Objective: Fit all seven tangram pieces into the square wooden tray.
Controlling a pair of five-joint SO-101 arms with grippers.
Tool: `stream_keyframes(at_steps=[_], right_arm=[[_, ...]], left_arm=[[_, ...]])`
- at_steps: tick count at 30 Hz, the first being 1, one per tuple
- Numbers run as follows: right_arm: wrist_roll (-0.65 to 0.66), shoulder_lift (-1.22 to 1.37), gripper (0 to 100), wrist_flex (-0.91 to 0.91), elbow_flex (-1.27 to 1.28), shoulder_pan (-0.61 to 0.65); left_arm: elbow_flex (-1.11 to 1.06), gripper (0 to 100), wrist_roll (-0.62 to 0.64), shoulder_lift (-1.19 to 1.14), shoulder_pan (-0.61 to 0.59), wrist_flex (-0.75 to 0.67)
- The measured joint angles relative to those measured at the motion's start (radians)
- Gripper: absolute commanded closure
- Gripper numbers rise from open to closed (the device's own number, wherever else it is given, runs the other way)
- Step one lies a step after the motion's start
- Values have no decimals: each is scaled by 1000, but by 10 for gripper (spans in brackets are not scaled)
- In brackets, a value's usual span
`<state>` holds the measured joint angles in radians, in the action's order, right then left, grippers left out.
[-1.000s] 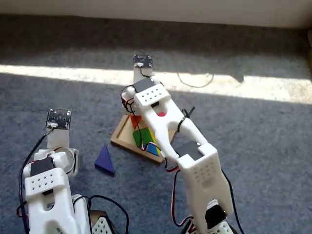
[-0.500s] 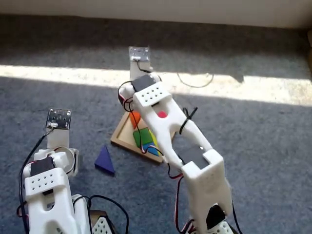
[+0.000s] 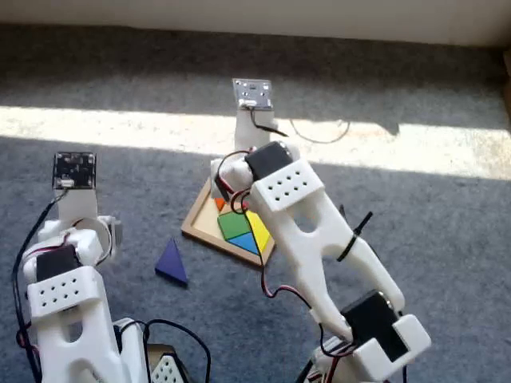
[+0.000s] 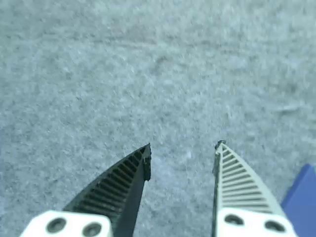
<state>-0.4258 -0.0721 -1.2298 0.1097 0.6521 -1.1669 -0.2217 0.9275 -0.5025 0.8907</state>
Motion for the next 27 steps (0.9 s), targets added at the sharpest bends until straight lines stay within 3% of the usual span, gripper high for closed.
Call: stream_keyframes(at_steps=[3,9,12,20,27], right_arm=[[0,-94,993,0,109,-43],[0,-290,993,0,353,-203],[3,-390,993,0,489,-285],[282,-621,993,2,810,-514],[316,-703,993,227,1092,-620]], left_arm=[[86,782,29,0,35,0],[149,698,38,0,229,-8],[149,692,103,0,311,-43],[184,692,164,0,466,-74],[209,694,164,0,580,-80]])
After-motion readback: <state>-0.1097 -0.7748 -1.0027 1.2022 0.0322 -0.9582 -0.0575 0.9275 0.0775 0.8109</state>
